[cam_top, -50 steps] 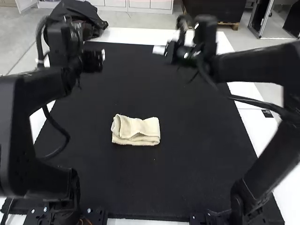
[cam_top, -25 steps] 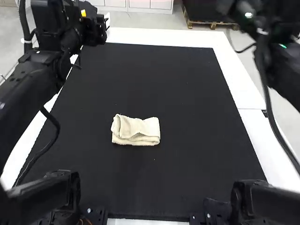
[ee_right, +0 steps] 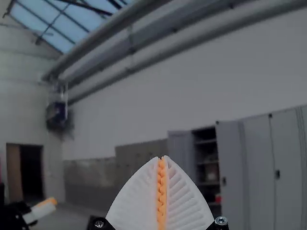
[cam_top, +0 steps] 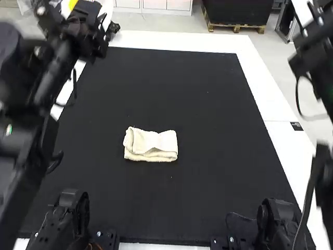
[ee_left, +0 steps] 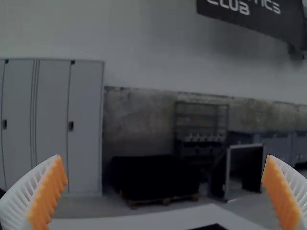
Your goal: Fold the towel.
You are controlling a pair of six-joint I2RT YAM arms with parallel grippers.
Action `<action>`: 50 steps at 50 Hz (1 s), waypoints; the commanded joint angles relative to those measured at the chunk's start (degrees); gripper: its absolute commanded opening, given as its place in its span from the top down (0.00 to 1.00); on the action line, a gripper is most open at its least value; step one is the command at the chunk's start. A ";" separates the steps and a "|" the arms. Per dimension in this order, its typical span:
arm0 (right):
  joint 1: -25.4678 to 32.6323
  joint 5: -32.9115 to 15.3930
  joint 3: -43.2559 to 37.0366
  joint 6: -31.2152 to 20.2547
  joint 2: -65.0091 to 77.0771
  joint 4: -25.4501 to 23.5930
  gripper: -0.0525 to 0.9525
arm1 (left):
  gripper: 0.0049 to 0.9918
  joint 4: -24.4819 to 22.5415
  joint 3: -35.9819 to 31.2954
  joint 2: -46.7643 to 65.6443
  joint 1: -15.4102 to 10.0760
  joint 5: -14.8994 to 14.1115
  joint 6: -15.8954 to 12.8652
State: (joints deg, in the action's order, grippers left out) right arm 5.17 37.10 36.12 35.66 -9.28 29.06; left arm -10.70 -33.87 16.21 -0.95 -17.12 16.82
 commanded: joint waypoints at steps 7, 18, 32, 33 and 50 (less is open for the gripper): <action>-0.07 -4.41 -1.84 0.11 8.58 -4.01 0.97 | 0.03 -0.02 4.69 -14.98 2.62 2.89 1.29; -1.04 -26.56 -9.31 -31.27 8.84 -6.21 0.16 | 0.03 -5.91 11.46 -16.47 4.55 1.22 -10.05; -0.77 -35.17 -29.79 -42.95 8.93 3.02 0.05 | 0.07 -31.05 31.58 -16.47 4.55 7.54 -12.07; -0.69 -34.99 -30.76 -42.95 8.93 3.02 0.05 | 0.07 -30.96 32.37 -16.47 4.47 8.07 -11.90; -0.60 -31.39 -36.03 -40.85 9.01 -15.08 0.05 | 0.06 -3.72 33.78 -16.47 4.03 11.94 -9.00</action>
State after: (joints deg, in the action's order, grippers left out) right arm 4.62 5.30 0.32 -4.38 -0.67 16.34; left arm -17.69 -0.30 0.32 3.14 -6.79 7.14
